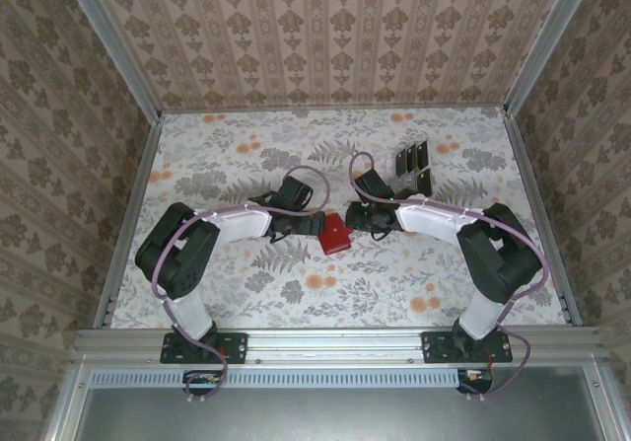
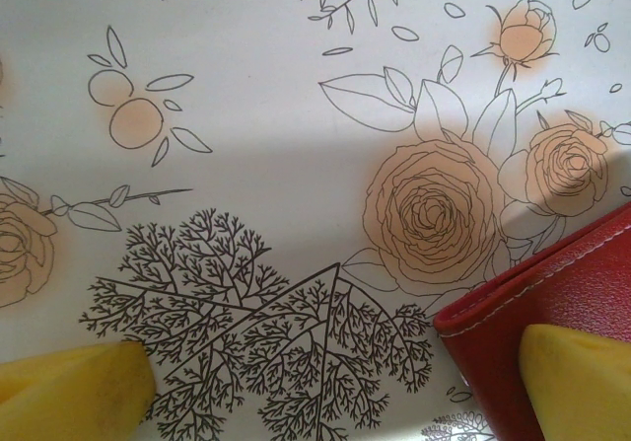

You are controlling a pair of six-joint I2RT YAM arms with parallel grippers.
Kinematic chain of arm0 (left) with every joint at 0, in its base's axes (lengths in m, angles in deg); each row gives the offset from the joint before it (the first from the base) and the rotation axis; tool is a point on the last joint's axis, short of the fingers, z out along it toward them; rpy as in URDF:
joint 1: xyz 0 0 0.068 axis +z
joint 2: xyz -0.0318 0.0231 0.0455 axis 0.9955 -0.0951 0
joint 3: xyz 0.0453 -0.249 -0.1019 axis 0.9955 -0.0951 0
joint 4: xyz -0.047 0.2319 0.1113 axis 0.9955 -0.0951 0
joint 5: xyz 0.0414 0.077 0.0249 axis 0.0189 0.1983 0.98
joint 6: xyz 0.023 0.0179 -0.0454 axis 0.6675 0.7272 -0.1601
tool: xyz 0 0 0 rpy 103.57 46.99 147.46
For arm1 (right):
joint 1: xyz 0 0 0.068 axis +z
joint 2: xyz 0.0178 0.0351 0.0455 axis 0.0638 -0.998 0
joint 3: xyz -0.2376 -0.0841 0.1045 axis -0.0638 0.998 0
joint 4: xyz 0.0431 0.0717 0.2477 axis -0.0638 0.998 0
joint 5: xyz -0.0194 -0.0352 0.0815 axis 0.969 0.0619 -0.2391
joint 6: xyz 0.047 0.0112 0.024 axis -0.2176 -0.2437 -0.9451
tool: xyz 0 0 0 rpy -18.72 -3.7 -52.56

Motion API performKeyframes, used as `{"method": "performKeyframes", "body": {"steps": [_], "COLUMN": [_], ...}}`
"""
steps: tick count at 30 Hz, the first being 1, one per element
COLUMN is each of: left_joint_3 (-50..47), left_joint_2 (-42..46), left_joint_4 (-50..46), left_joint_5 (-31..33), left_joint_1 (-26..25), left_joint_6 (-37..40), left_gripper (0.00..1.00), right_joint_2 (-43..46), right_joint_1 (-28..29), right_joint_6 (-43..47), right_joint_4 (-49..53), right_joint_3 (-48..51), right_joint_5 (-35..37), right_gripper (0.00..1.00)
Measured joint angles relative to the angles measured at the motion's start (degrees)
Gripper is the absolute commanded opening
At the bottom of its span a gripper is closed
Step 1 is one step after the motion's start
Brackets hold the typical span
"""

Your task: Put the credit cards into the card holder

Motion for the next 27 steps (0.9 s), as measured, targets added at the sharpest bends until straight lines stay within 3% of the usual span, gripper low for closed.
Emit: {"method": "performKeyframes", "body": {"steps": [20,24,27], "left_joint_3": [0.0,0.0,0.0], "left_joint_2": [-0.1,-0.1,-0.2], "left_joint_4": [0.1,0.1,0.1], "left_joint_5": [0.2,0.2,0.2], "left_joint_1": [0.0,0.0,0.0], "left_joint_6": [0.0,0.0,0.0], "left_gripper": [0.99,0.99,0.99], "right_joint_2": [-7.6,-8.3,-8.5], "right_joint_1": [0.9,1.4,1.7], "right_joint_6": [-3.9,-4.0,-4.2], "right_joint_4": [1.4,2.7,2.6], "right_joint_3": [-5.6,-6.8,-6.9], "right_joint_5": [-0.9,-0.3,-0.1], "right_gripper": [0.49,0.47,0.37]}}
